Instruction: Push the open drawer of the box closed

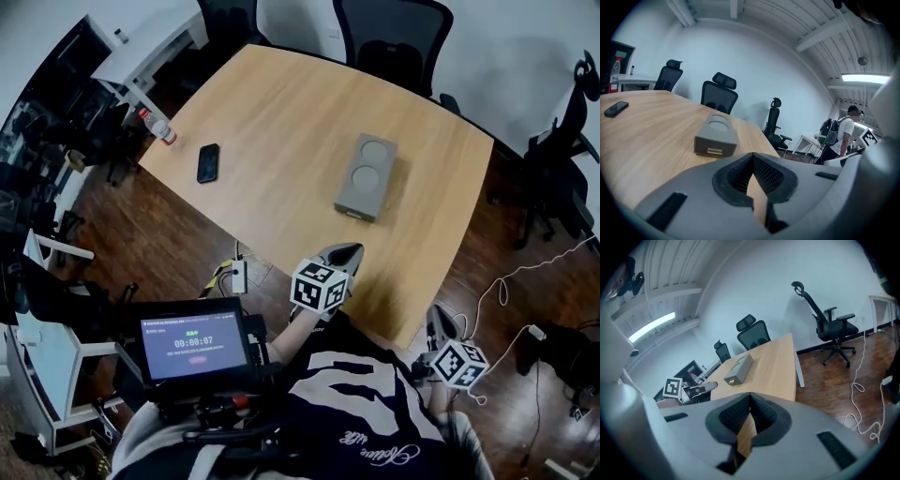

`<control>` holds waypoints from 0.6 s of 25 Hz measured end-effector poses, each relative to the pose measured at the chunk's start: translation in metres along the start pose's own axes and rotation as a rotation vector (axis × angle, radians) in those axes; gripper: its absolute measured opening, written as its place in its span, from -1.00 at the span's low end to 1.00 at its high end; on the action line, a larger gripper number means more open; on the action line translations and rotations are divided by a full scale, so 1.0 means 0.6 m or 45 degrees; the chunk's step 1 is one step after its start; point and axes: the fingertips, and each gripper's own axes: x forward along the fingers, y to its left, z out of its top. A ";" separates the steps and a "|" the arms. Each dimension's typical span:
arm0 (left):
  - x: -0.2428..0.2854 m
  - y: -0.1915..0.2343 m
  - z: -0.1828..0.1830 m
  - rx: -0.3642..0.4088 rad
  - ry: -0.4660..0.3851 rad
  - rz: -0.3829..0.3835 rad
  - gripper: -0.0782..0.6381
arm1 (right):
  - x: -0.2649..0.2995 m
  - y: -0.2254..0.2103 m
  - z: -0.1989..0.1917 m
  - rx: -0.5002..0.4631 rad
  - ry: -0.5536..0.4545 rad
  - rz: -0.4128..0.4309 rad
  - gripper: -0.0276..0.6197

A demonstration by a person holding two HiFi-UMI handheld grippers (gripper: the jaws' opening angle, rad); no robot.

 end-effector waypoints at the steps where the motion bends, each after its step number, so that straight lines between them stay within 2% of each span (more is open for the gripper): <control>1: -0.010 -0.009 0.000 -0.003 -0.016 0.010 -0.78 | 0.001 0.005 0.003 -0.023 0.011 0.028 -0.92; 10: -0.117 -0.062 -0.015 -0.077 -0.201 0.182 -0.78 | 0.004 0.051 0.003 -0.242 0.111 0.276 -0.92; 15: -0.177 -0.103 -0.066 -0.134 -0.252 0.301 -0.78 | -0.021 0.081 -0.019 -0.342 0.168 0.410 -0.92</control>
